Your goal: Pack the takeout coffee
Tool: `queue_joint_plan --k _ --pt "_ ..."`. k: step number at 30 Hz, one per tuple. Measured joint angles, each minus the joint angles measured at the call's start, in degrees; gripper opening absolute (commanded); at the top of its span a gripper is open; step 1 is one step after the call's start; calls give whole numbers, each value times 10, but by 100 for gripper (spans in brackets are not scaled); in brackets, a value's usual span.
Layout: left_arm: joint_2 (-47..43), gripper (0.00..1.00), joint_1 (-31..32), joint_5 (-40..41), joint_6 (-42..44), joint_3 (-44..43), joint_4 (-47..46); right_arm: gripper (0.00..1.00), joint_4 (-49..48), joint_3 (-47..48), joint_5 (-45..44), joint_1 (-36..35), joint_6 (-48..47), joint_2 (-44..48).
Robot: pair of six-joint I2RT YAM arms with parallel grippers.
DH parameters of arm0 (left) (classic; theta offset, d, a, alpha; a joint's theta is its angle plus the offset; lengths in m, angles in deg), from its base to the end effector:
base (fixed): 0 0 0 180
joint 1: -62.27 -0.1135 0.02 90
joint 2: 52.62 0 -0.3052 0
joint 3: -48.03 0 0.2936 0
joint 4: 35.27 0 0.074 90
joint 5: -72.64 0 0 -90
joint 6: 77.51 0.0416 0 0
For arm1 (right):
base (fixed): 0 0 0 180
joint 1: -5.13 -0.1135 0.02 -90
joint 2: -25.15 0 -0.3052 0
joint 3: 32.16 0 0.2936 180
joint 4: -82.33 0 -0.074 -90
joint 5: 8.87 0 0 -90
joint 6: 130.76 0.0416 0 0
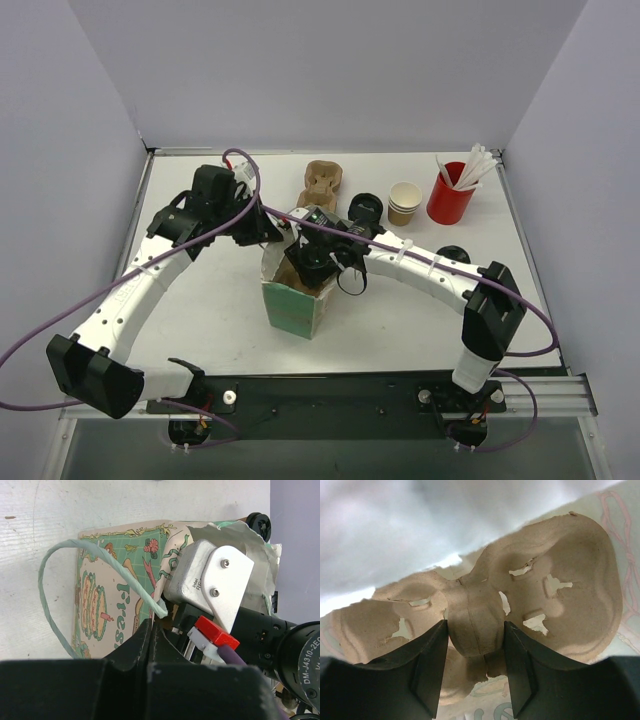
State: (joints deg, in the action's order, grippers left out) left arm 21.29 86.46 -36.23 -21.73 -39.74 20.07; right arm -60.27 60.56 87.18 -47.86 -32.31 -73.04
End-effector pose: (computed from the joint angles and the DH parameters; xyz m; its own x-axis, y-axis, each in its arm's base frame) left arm 0.2731 -0.1374 0.4020 -0.8420 -0.2052 -0.4990 0.1636 0.7843 -0.5985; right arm 0.2615 0.3542 0.3091 -0.5286 -0.4585 -0.7144 -0.7713 0.6109 0.1786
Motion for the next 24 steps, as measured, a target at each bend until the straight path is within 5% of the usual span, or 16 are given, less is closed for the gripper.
queue_joint_plan --k 24 --pt "-7 0 5 11 6 0 4 58 30 26 -7 -4 -10 -1"
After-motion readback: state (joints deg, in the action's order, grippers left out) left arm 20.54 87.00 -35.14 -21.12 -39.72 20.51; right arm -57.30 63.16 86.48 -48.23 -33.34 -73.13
